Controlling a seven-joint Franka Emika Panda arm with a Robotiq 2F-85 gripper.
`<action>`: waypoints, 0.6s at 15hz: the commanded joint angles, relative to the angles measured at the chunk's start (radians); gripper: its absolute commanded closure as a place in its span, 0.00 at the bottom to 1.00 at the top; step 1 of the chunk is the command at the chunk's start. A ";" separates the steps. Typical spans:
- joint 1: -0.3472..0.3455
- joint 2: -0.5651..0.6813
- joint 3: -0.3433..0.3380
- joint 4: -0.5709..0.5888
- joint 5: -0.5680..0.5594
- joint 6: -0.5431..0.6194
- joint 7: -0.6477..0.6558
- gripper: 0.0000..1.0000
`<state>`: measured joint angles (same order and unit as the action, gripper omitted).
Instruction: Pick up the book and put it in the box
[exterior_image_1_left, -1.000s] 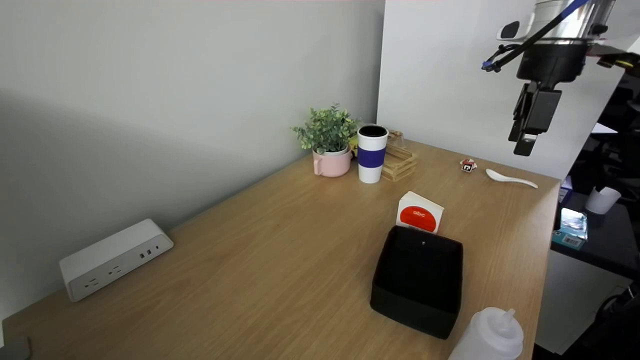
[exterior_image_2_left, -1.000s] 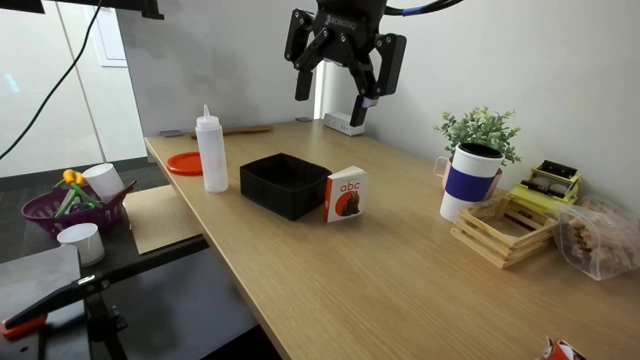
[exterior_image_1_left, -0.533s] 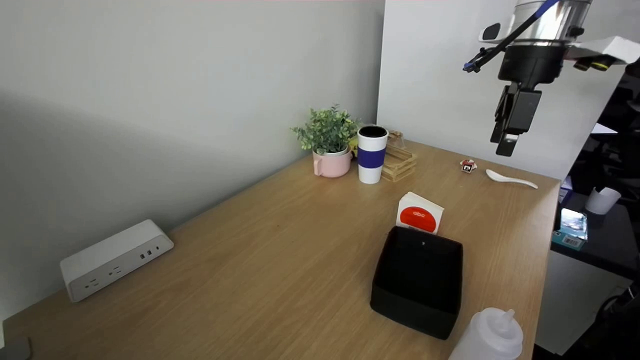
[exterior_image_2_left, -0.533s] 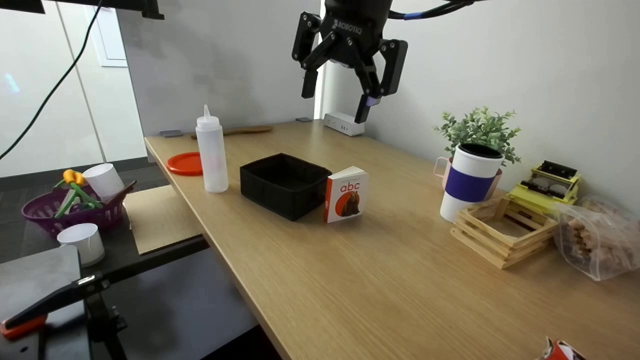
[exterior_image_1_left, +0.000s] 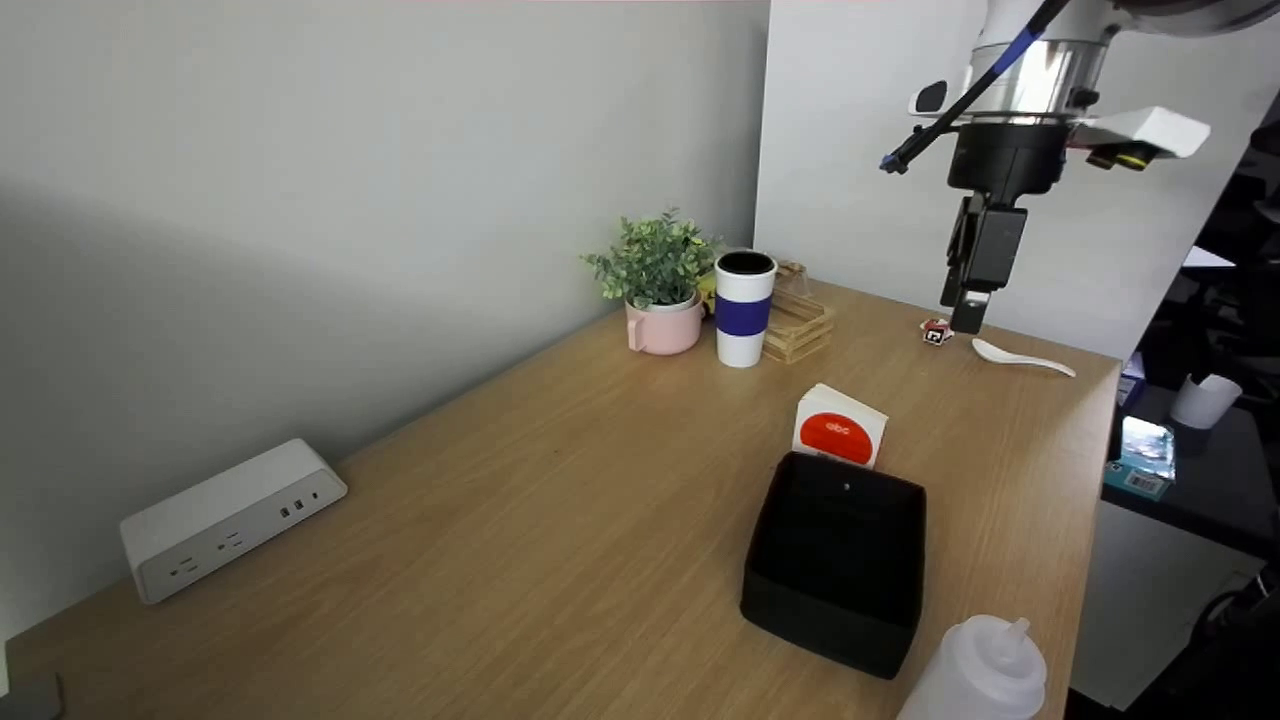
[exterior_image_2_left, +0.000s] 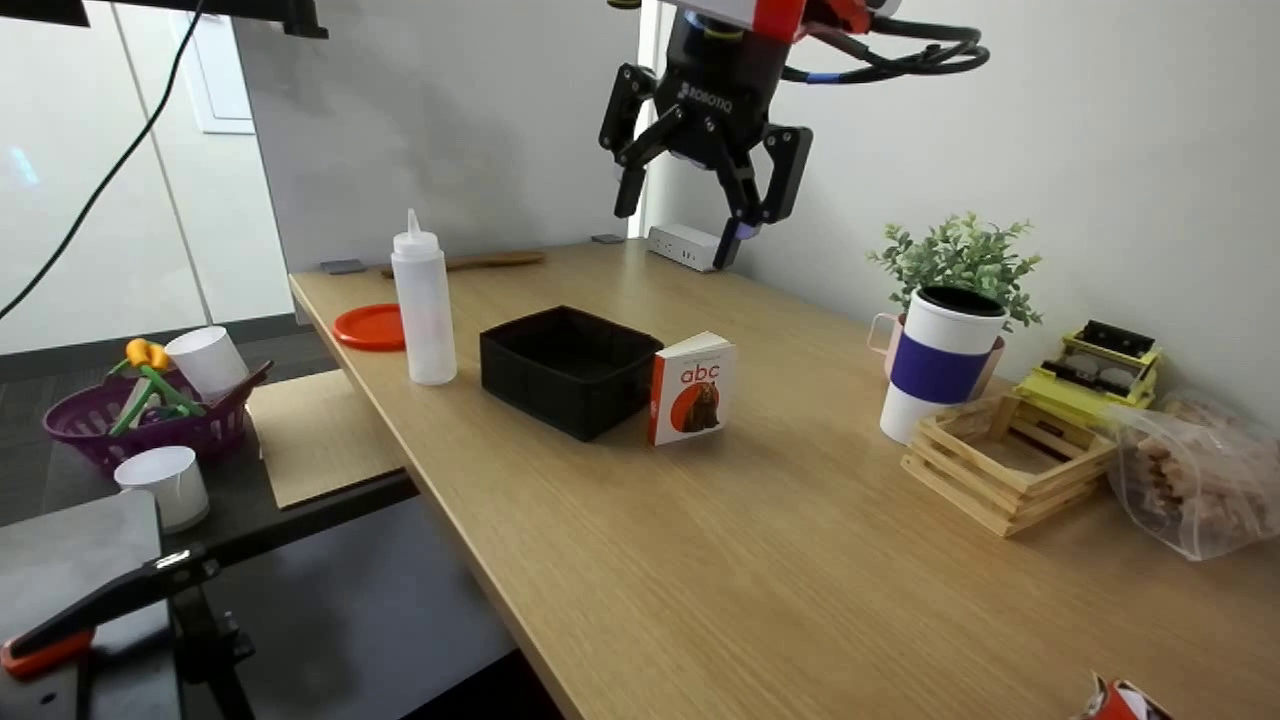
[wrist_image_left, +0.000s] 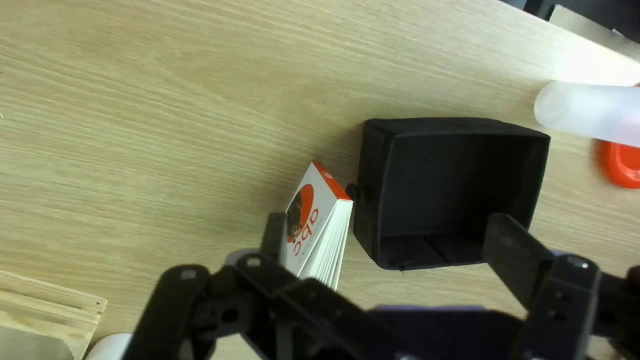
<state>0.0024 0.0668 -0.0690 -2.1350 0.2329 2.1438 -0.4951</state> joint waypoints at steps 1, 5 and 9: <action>-0.025 0.083 0.024 0.086 0.013 -0.041 -0.003 0.00; -0.041 0.154 0.027 0.148 0.004 -0.034 0.030 0.00; -0.060 0.207 0.030 0.205 -0.002 -0.053 0.059 0.00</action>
<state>-0.0222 0.2242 -0.0627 -1.9984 0.2328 2.1408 -0.4572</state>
